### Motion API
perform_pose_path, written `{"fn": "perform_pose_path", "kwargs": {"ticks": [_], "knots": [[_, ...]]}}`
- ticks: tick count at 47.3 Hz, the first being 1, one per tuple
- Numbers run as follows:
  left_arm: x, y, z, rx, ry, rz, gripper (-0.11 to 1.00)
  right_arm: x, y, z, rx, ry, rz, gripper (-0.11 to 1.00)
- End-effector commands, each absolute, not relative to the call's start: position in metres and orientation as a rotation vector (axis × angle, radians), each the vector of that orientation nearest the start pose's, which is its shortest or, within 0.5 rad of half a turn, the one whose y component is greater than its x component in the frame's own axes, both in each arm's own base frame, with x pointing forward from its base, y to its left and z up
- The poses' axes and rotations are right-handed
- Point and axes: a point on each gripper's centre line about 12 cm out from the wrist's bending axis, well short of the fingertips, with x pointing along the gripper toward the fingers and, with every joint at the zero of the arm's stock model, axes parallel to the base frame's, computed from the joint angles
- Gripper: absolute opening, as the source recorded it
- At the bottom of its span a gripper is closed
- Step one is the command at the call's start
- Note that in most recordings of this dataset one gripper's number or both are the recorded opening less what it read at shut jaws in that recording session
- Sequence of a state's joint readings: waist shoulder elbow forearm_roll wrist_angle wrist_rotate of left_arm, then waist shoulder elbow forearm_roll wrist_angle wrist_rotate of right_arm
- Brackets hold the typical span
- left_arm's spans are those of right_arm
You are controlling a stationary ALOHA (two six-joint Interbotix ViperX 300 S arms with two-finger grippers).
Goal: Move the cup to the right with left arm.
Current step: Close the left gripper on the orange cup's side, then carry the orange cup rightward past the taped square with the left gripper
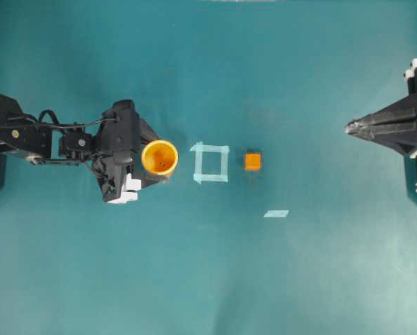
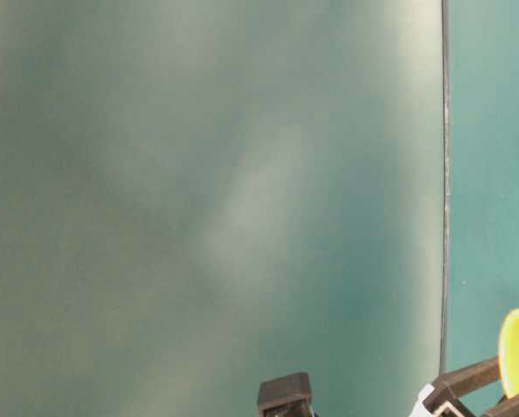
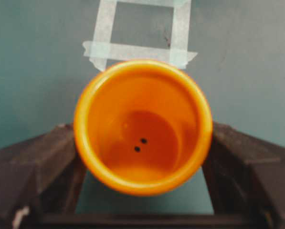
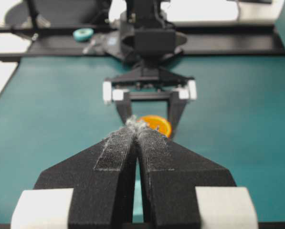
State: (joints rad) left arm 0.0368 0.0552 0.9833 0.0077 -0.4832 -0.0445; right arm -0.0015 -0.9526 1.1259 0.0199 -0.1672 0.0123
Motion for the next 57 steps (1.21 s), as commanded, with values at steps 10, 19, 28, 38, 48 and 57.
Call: {"fn": "perform_pose_path", "kwargs": {"ticks": [10,19,28,38,48,57], "knots": [[0.335,0.010,0.141,-0.035,0.503,0.033,0.71,0.206,-0.001,0.307,0.037,-0.005,-0.005,0.00],[0.335,0.010,0.148,-0.045,0.496,0.036,0.71,0.206,-0.001,0.307,0.035,-0.003,-0.005,0.00],[0.351,0.010,0.157,-0.040,0.464,0.033,0.71,0.206,-0.001,0.308,0.037,-0.005,-0.005,0.00],[0.386,0.009,0.170,-0.030,0.422,0.025,0.71,0.206,-0.001,0.309,0.035,-0.009,-0.005,0.00],[0.420,0.007,0.181,-0.024,0.402,0.020,0.71,0.207,-0.001,0.311,0.035,-0.014,-0.005,0.00],[0.445,0.008,0.182,-0.023,0.417,0.019,0.71,0.206,-0.001,0.313,0.035,-0.018,-0.005,-0.01]]}}
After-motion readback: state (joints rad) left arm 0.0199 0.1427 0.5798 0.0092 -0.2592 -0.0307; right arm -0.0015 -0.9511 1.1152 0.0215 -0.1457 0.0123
